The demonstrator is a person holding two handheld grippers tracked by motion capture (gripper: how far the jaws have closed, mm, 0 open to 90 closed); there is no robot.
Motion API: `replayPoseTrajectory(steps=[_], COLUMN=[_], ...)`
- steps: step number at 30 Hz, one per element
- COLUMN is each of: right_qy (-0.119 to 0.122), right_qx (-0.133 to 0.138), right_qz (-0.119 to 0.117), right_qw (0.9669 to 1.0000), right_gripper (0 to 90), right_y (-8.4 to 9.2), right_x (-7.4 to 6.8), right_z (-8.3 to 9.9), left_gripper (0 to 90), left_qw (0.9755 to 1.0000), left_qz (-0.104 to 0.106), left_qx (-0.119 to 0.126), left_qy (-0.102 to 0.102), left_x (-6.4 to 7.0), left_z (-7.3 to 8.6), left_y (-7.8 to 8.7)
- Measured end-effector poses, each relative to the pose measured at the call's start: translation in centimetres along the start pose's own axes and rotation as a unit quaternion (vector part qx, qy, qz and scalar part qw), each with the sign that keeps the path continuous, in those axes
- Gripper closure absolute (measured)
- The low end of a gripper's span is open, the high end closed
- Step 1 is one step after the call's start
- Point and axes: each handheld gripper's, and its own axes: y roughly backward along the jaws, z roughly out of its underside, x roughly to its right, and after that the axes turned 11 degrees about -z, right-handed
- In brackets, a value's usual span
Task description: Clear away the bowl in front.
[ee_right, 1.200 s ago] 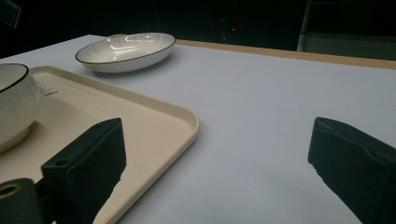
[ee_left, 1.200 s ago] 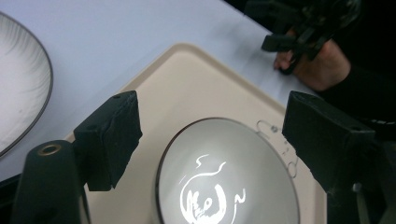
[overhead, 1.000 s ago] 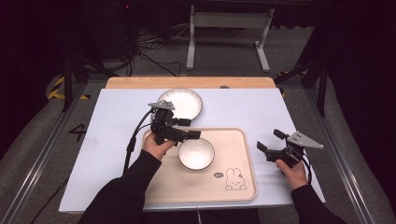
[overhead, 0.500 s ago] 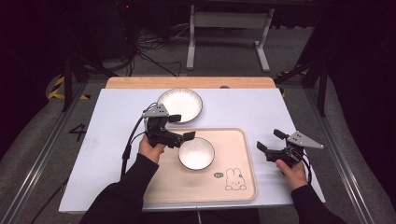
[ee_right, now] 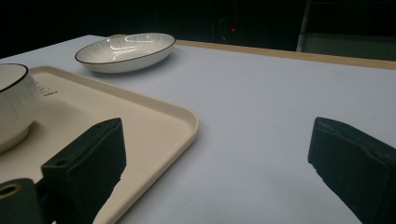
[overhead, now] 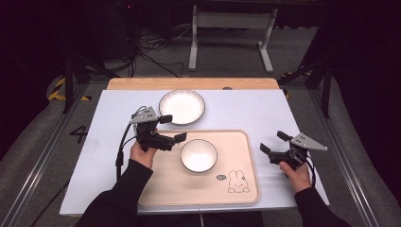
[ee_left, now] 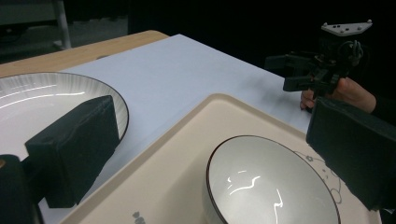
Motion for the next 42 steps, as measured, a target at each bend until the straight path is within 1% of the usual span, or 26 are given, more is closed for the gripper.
replayPoseTrajectory(steps=[3,5,7,8,9,10,12,16,17,21,22,27,30,33,35,37,39,41,42], right_qy=[0.000,0.000,0.000,0.000,0.000,0.001,0.001,0.001,0.001,0.001,0.001,0.001,0.001,0.001,0.002,0.002,0.002,0.002,0.002], right_qx=[0.000,0.000,0.000,0.000,0.000,0.000,0.000,-0.001,-0.001,-0.001,-0.001,-0.001,-0.001,-0.001,-0.001,-0.001,-0.001,-0.001,-0.001], right_qz=[0.000,0.000,0.000,0.000,0.000,0.001,0.001,0.001,0.002,0.001,0.001,0.001,0.002,0.001,0.002,0.002,0.002,0.002,0.003], right_qw=[1.0000,1.0000,1.0000,1.0000,1.0000,1.0000,1.0000,1.0000,1.0000,1.0000,1.0000,1.0000,1.0000,1.0000,1.0000,1.0000,1.0000,1.0000,1.0000], right_gripper=[4.8,4.8,4.7,4.8,4.8,4.8,4.8,4.8,4.8,4.8,4.8,4.8,4.8,4.8,4.7,4.8,4.8,4.8,4.8], right_y=[0.0,0.0,0.0,0.0,0.0,0.0,0.0,0.0,0.0,0.0,0.0,0.0,0.0,0.0,0.0,0.0,0.0,0.0,0.0], right_x=[0.0,0.0,0.0,0.0,0.0,0.0,0.0,0.0,0.0,0.0,0.0,-0.1,0.0,0.0,0.0,0.0,0.0,0.0,-0.1], right_z=[0.0,0.0,0.0,0.0,0.0,0.0,0.0,0.0,0.0,0.0,0.0,0.0,0.0,0.0,0.0,0.0,0.0,0.0,0.0], left_gripper=[3.8,4.2,4.2,4.2,4.2,4.1,4.1,4.6,4.7,4.8,4.8,4.5,4.5,3.5,2.3,2.2,1.5,1.0,0.3], left_qw=[1.0000,0.9999,0.9997,0.9996,0.9995,0.9994,0.9990,0.9984,0.9983,0.9972,0.9971,0.9958,0.9949,0.9933,0.9920,0.9912,0.9904,0.9906,0.9907], left_qz=[-0.004,-0.015,-0.022,-0.025,-0.027,-0.028,-0.033,-0.050,-0.050,-0.064,-0.066,-0.083,-0.093,-0.108,-0.116,-0.123,-0.130,-0.131,-0.130], left_qx=[-0.002,0.002,0.005,0.010,0.013,0.017,0.025,0.024,0.026,0.037,0.036,0.035,0.035,0.035,0.039,0.037,0.034,0.030,0.035], left_qy=[0.002,-0.002,-0.001,0.005,0.005,0.011,0.015,0.012,0.012,0.008,0.012,0.018,0.018,0.023,0.029,0.034,0.032,0.026,0.020], left_x=[-0.2,-0.5,-0.8,-1.0,-1.3,-1.4,-1.8,-2.2,-2.2,-2.5,-2.5,-3.0,-3.2,-3.5,-3.7,-3.9,-3.9,-3.9,-3.8], left_z=[0.4,0.8,1.1,1.4,1.6,1.8,2.2,2.8,3.0,3.6,3.8,4.6,5.2,6.0,6.5,7.0,7.3,7.7,7.9], left_y=[0.7,1.4,2.1,2.6,3.0,3.3,4.0,5.1,5.3,6.3,6.6,7.4,7.7,8.0,8.2,8.5,8.5,8.5,8.4])
